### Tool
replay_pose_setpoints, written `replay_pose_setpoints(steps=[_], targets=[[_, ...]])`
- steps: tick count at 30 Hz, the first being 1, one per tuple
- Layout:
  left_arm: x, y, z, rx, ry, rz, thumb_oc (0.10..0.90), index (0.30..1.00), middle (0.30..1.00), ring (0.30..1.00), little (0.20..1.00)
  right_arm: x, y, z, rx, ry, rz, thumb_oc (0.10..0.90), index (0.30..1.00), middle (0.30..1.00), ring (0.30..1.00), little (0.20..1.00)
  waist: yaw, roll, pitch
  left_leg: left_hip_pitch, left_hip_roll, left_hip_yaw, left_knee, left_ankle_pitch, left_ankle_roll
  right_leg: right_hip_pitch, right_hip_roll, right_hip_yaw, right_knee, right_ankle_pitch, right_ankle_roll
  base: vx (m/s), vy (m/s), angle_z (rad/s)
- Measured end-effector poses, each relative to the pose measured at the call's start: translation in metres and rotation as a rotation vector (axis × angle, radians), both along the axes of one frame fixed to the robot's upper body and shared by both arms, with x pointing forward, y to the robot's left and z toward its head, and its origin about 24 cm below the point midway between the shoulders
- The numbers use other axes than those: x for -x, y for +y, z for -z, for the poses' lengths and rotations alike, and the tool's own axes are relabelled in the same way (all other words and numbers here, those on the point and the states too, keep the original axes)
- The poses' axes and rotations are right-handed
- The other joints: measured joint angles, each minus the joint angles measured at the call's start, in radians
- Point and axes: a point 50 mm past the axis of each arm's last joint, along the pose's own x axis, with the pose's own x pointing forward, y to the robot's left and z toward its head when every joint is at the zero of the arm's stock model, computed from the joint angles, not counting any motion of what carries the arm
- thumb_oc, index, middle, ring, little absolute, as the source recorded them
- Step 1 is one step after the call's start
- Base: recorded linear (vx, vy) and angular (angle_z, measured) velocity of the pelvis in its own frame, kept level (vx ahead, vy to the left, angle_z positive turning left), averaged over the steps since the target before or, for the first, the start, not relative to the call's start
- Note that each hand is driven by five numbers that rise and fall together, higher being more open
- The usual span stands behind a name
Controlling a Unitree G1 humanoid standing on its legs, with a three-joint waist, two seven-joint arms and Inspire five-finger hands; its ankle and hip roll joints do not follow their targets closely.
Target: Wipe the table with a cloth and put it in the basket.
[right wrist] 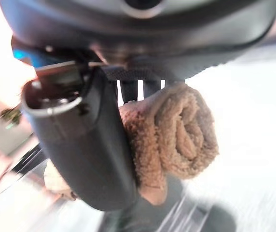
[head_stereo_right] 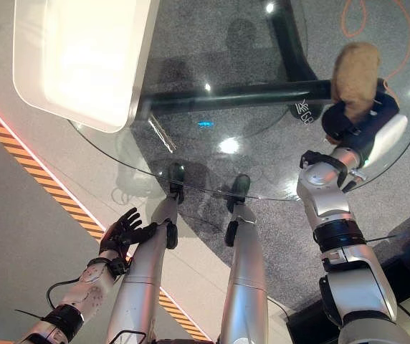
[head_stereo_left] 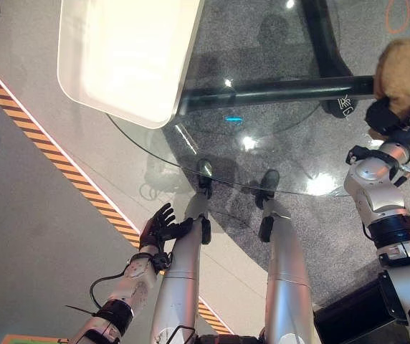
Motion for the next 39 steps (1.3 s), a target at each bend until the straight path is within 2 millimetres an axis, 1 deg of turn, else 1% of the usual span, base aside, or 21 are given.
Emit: replay_pose_setpoints(steps=[2, 7, 9, 10, 13, 15, 17, 25, 28, 31, 33, 34, 35, 37, 39], targets=[[0.002, 0.0, 0.001, 0.005, 0.005, -0.005, 0.8, 0.9, 0.9, 0.9, 0.9, 0.002, -0.005, 0.005, -0.01, 0.008, 0.039, 0.1, 0.3, 0.3, 0.3, 0.2, -0.001, 0.002, 0.0, 0.002, 0.0, 0.004, 0.001, -0.009, -0.006, 0.0, 0.0, 0.001, 0.003, -0.004, -0.001, 0.0, 0.014, -0.05], [0.004, -0.001, 0.004, 0.011, 0.014, -0.009, 0.8, 0.9, 0.9, 0.9, 0.9, 0.003, -0.007, 0.009, -0.024, 0.014, 0.064, 0.1, 0.3, 0.3, 0.3, 0.2, 0.006, 0.011, 0.001, 0.017, 0.003, 0.006, 0.001, -0.002, -0.003, 0.011, 0.003, 0.001, 0.007, -0.004, -0.004, 0.03, 0.013, -0.02], [0.005, -0.001, 0.004, 0.013, 0.017, -0.009, 0.8, 0.9, 0.9, 0.9, 0.9, 0.003, -0.007, 0.008, -0.023, 0.01, 0.063, 0.1, 0.3, 0.3, 0.3, 0.2, 0.006, 0.014, 0.001, 0.017, 0.001, 0.004, 0.002, -0.008, -0.009, 0.011, 0.002, -0.001, 0.008, -0.011, -0.006, -0.05, -0.001, 0.02], [0.005, -0.001, 0.005, 0.014, 0.02, -0.007, 0.8, 0.9, 0.9, 0.9, 0.9, 0.003, -0.007, 0.009, -0.022, 0.013, 0.062, 0.1, 0.3, 0.3, 0.3, 0.2, 0.006, 0.015, 0.0, 0.014, 0.001, 0.004, 0.003, -0.004, -0.006, 0.01, 0.002, -0.001, 0.01, -0.009, -0.006, -0.06, 0.0, 0.03], [0.003, -0.002, 0.003, 0.019, 0.011, -0.007, 0.8, 0.9, 0.9, 0.9, 0.9, 0.001, -0.004, 0.001, -0.014, -0.012, 0.054, 0.1, 0.3, 0.3, 0.3, 0.2, 0.004, 0.018, 0.001, -0.003, 0.0, 0.003, -0.001, 0.002, -0.005, -0.009, 0.002, -0.001, 0.01, -0.005, -0.007, 0.0, 0.0, 0.0], [0.003, -0.001, 0.003, 0.02, 0.012, -0.009, 0.8, 0.9, 0.9, 0.9, 0.9, 0.001, -0.004, 0.001, -0.006, -0.01, 0.054, 0.1, 0.3, 0.3, 0.3, 0.2, 0.003, 0.018, 0.001, -0.004, 0.0, 0.003, -0.003, 0.004, -0.006, -0.01, 0.001, -0.001, 0.01, -0.004, -0.007, 0.0, 0.0, 0.0], [0.003, -0.001, 0.003, 0.02, 0.012, -0.01, 0.8, 0.9, 0.9, 0.9, 0.9, 0.001, -0.003, -0.001, 0.003, -0.01, 0.052, 0.1, 0.3, 0.3, 0.3, 0.2, 0.005, 0.018, 0.001, -0.004, 0.0, 0.002, -0.008, 0.004, -0.013, -0.013, 0.002, -0.001, 0.009, -0.004, -0.007, 0.0, 0.0, 0.0], [0.002, -0.001, 0.003, 0.041, 0.012, -0.038, 0.8, 0.9, 0.9, 0.9, 0.9, -0.001, 0.006, -0.009, 0.101, 0.037, 0.009, 0.1, 0.3, 0.3, 0.3, 0.2, 0.0, 0.019, 0.001, -0.003, 0.009, 0.0, -0.017, 0.013, -0.016, -0.017, 0.011, -0.004, 0.008, -0.002, -0.012, 0.01, 0.003, 0.0], [0.004, -0.005, 0.007, 0.054, 0.024, -0.036, 0.8, 0.9, 0.9, 0.9, 0.9, -0.002, 0.008, -0.008, 0.144, 0.063, -0.016, 0.1, 0.3, 0.3, 0.3, 0.2, 0.0, 0.024, 0.002, 0.005, 0.011, -0.002, -0.016, 0.014, -0.021, -0.009, 0.013, -0.005, 0.011, -0.002, -0.015, 0.0, 0.011, 0.01], [0.005, -0.006, 0.009, 0.054, 0.031, -0.037, 0.8, 0.9, 0.9, 0.9, 0.9, -0.004, 0.009, -0.008, 0.186, 0.089, -0.058, 0.1, 0.3, 0.3, 0.3, 0.2, 0.0, 0.029, 0.002, 0.02, 0.015, -0.006, -0.02, 0.015, -0.03, 0.002, 0.017, -0.008, 0.017, -0.007, -0.019, 0.0, 0.0, 0.0], [0.006, -0.005, 0.01, 0.053, 0.038, -0.04, 0.8, 0.9, 0.9, 0.9, 0.9, -0.005, 0.011, -0.005, 0.213, 0.113, -0.086, 0.1, 0.3, 0.3, 0.3, 0.2, 0.002, 0.029, 0.002, 0.03, 0.017, -0.007, -0.018, 0.013, -0.032, 0.011, 0.019, -0.008, 0.022, -0.01, -0.022, 0.0, 0.0, 0.0], [0.007, -0.005, 0.012, 0.052, 0.045, -0.04, 0.8, 0.9, 0.9, 0.9, 0.9, -0.007, 0.018, -0.004, 0.259, 0.138, -0.139, 0.1, 0.3, 0.3, 0.3, 0.2, -0.001, 0.031, -0.002, 0.039, 0.02, -0.008, -0.03, 0.022, -0.037, 0.014, 0.022, -0.012, 0.02, -0.006, -0.028, 0.05, 0.022, -0.03], [0.006, -0.007, 0.011, 0.055, 0.039, -0.038, 0.8, 0.9, 0.9, 0.9, 0.9, -0.007, 0.026, -0.007, 0.295, 0.128, -0.173, 0.1, 0.3, 0.3, 0.3, 0.2, 0.001, 0.037, 0.0, 0.038, 0.026, -0.011, -0.034, 0.017, -0.037, 0.015, 0.024, -0.015, 0.018, -0.013, -0.025, 0.05, 0.025, -0.04], [0.008, -0.009, 0.013, 0.061, 0.045, -0.036, 0.8, 0.9, 0.9, 0.9, 0.9, -0.007, 0.035, -0.005, 0.335, 0.137, -0.222, 0.1, 0.3, 0.3, 0.3, 0.2, 0.001, 0.039, -0.001, 0.041, 0.033, -0.015, -0.032, 0.021, -0.042, 0.021, 0.033, -0.021, 0.014, -0.009, -0.031, 0.0, 0.003, -0.02], [0.008, -0.011, 0.012, 0.065, 0.041, -0.033, 0.8, 0.9, 0.9, 0.9, 0.9, -0.01, 0.052, -0.004, 0.382, 0.144, -0.297, 0.1, 0.3, 0.3, 0.3, 0.2, 0.002, 0.04, -0.001, 0.045, 0.042, -0.02, -0.033, 0.023, -0.045, 0.029, 0.036, -0.03, 0.007, -0.008, -0.038, 0.0, 0.0, 0.0]])
